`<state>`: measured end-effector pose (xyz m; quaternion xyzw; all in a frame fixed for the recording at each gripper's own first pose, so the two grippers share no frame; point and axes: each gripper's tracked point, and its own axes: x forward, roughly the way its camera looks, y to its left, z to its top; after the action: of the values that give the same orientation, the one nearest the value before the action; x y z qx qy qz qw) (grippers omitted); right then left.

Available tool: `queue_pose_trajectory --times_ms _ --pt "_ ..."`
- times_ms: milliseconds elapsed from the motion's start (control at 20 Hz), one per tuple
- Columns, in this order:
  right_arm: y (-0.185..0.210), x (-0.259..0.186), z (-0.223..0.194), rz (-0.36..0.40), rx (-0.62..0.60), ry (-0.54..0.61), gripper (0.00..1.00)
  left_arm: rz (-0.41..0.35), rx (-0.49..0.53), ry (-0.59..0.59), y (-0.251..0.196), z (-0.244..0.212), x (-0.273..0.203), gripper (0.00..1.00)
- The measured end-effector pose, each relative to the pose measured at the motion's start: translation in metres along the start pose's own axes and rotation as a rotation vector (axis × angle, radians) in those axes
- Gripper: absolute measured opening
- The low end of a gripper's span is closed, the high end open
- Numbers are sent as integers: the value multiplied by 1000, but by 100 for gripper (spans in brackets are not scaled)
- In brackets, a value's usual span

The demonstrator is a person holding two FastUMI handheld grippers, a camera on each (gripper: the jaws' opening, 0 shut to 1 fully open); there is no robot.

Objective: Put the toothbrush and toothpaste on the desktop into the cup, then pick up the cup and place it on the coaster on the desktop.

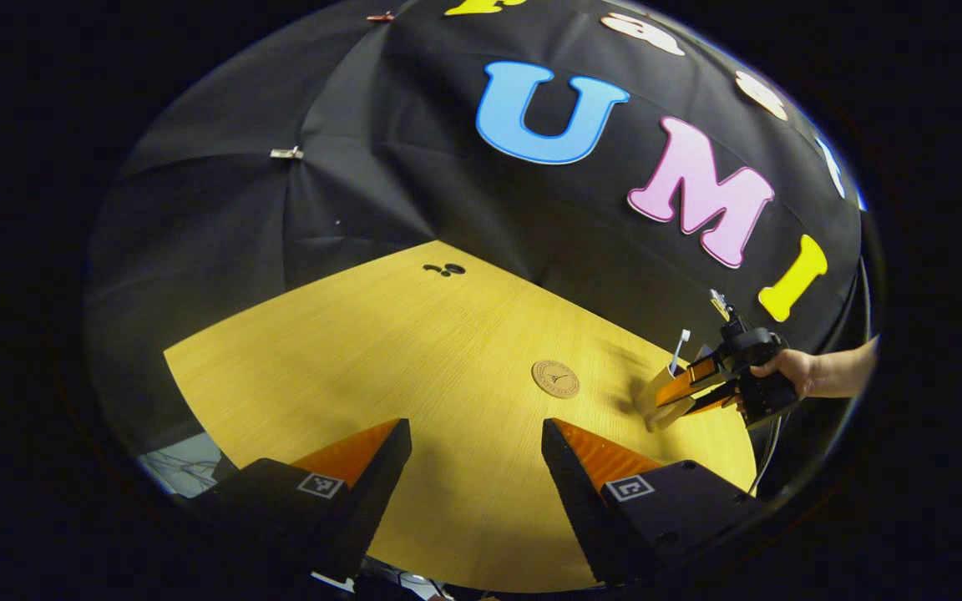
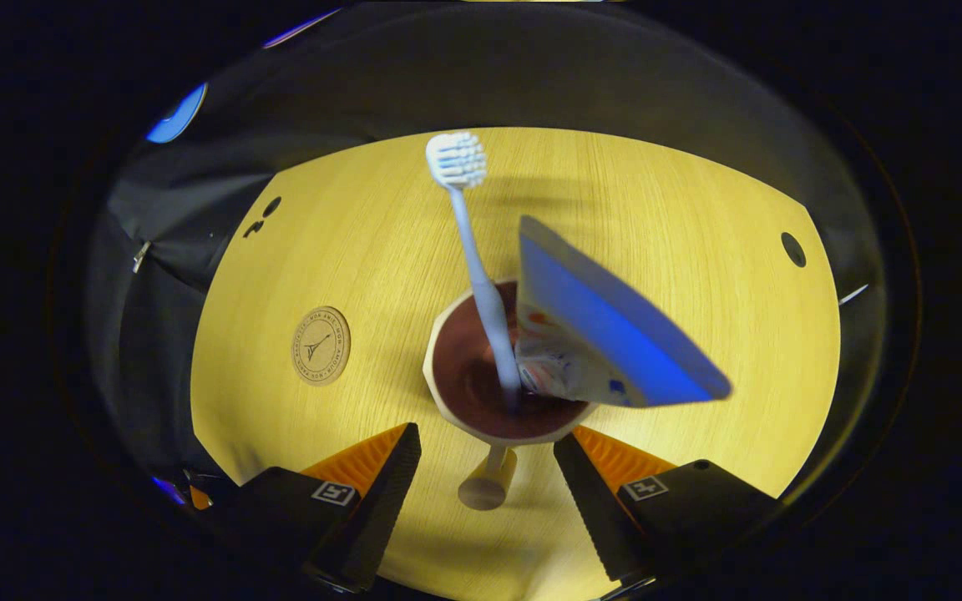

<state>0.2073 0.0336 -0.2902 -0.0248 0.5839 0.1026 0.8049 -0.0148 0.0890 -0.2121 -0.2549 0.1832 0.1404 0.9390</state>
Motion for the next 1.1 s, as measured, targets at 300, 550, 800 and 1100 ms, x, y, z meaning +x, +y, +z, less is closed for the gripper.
queue_pose_trajectory --times_ms 300,550,800,1100 --pt "0 16 0 -5 44 43 96 9 5 19 0 -9 -2 98" --pt "-1 22 2 -10 74 50 77 -10 24 46 -5 -14 0 98" --pt "4 22 2 -13 69 51 55 -36 27 63 -17 -19 5 98" --pt "3 22 2 -57 11 26 31 -60 41 79 -28 -21 8 98"
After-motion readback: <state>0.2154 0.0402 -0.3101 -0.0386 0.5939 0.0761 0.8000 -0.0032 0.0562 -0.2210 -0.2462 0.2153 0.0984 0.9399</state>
